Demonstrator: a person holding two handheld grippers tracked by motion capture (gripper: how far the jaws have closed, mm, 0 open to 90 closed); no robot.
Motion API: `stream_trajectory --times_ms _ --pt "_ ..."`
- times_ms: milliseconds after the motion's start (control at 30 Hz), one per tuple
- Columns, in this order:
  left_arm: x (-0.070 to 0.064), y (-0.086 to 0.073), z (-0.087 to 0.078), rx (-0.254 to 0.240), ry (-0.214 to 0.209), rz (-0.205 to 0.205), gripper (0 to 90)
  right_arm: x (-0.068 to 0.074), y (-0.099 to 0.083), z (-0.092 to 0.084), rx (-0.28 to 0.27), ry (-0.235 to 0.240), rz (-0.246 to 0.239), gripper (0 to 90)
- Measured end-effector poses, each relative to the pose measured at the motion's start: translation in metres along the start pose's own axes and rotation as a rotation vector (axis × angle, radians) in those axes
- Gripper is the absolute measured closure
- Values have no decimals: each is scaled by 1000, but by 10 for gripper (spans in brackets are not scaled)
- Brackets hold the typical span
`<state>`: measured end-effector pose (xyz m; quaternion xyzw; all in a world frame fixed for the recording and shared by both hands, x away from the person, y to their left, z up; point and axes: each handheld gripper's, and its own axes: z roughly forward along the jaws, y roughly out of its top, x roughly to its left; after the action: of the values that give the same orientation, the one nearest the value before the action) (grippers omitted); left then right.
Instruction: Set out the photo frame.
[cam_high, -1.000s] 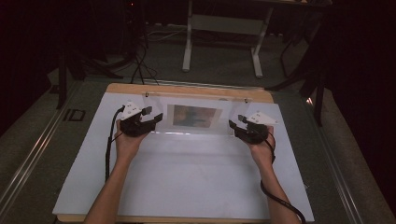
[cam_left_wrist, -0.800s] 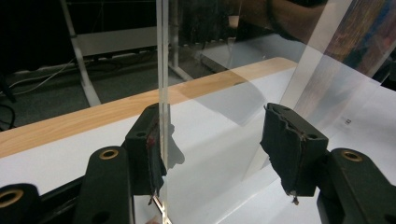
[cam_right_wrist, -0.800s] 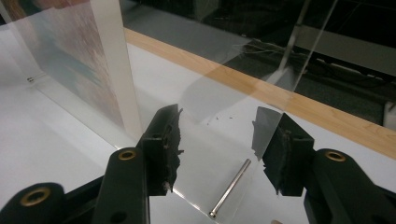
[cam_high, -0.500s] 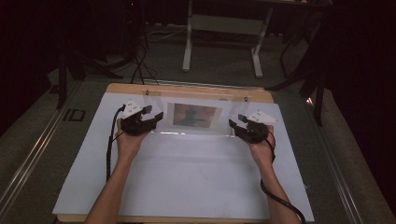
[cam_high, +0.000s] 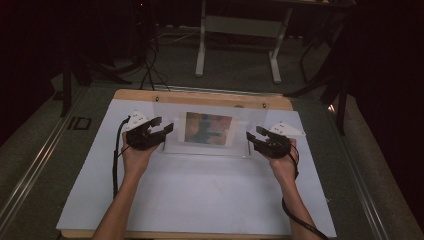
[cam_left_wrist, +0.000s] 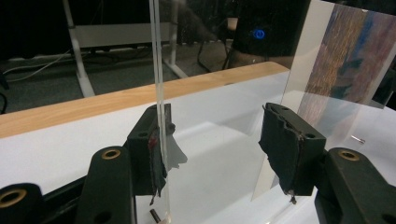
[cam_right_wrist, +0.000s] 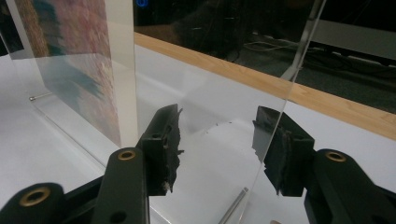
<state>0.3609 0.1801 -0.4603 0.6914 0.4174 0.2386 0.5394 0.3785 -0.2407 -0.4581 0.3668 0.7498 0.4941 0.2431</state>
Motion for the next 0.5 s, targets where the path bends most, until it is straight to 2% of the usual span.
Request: stream_trajectory --times_ms 200,500 --pt "-5 -6 -8 16 -3 -40 439 8 -5 -10 9 13 10 495" --pt "-9 -6 -12 28 -13 -42 438 14 -8 -19 15 3 22 494"
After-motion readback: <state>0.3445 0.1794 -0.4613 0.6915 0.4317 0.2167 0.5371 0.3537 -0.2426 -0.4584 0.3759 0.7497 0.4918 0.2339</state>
